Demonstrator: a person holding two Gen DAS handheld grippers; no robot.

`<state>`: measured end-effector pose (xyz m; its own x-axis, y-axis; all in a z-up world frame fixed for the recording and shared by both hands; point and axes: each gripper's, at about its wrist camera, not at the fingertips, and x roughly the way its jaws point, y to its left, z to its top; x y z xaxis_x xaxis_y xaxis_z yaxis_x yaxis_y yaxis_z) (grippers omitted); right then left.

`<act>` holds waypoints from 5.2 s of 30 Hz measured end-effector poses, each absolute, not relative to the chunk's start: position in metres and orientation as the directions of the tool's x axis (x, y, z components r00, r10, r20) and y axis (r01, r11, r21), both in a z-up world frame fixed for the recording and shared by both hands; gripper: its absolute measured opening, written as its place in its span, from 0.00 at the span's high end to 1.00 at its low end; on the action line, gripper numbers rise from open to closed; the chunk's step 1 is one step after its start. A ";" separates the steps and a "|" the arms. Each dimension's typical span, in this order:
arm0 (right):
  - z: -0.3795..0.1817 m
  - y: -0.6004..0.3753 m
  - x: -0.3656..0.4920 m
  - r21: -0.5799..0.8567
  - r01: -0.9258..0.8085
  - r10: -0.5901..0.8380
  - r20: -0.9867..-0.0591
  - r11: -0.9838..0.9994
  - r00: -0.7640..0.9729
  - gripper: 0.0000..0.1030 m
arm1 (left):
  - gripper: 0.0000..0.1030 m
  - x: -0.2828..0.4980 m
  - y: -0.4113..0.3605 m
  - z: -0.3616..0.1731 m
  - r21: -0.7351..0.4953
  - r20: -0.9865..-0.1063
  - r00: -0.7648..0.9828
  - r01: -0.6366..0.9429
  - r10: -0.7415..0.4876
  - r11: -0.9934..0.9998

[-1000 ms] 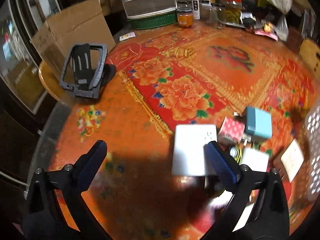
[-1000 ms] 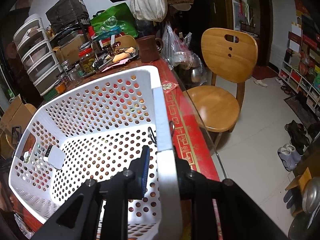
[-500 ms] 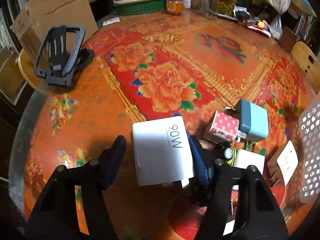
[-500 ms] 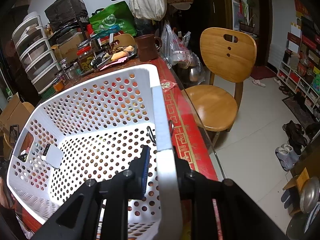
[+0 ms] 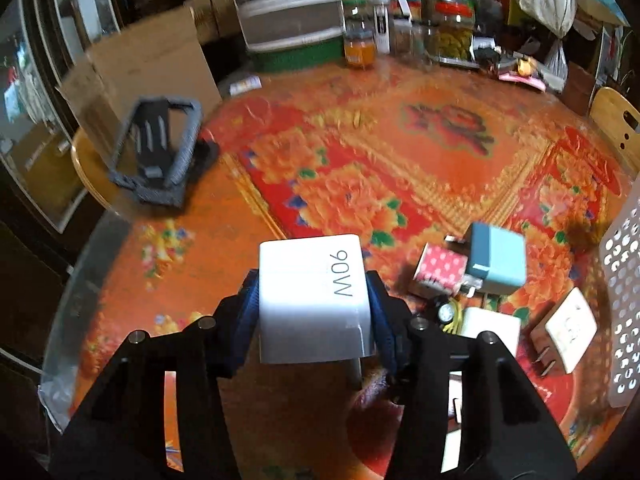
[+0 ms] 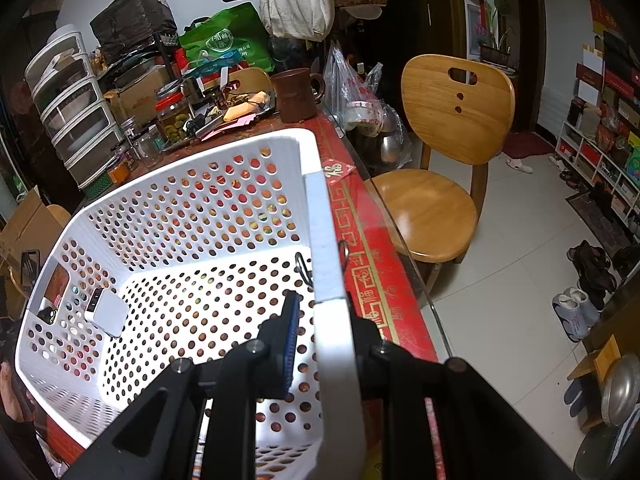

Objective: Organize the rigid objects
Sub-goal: 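Grasp the large flat white charger with the left tool, then lower the flat white charger into the basket and open the left tool, then grasp the white USB charger cube with the left tool, then carry the USB charger into the basket and open the left tool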

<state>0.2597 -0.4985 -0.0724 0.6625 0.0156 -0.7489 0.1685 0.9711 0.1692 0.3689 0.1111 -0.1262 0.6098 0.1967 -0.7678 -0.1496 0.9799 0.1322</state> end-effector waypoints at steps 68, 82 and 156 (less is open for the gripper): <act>-0.073 -0.494 0.258 0.165 0.153 0.024 -0.753 0.974 0.657 0.83 | 0.01 0.239 -0.088 0.008 0.270 -0.534 0.841 0.074 0.085 0.960; -0.072 -0.494 0.256 0.166 0.153 0.024 -0.751 0.974 0.659 0.82 | 0.01 0.240 0.067 -0.139 -0.005 -0.747 0.665 -0.016 0.006 1.000; -0.071 -0.496 0.256 0.175 0.151 0.033 -0.751 0.973 0.660 0.81 | 0.47 0.282 -0.152 0.014 0.384 -0.534 0.844 0.188 0.051 0.904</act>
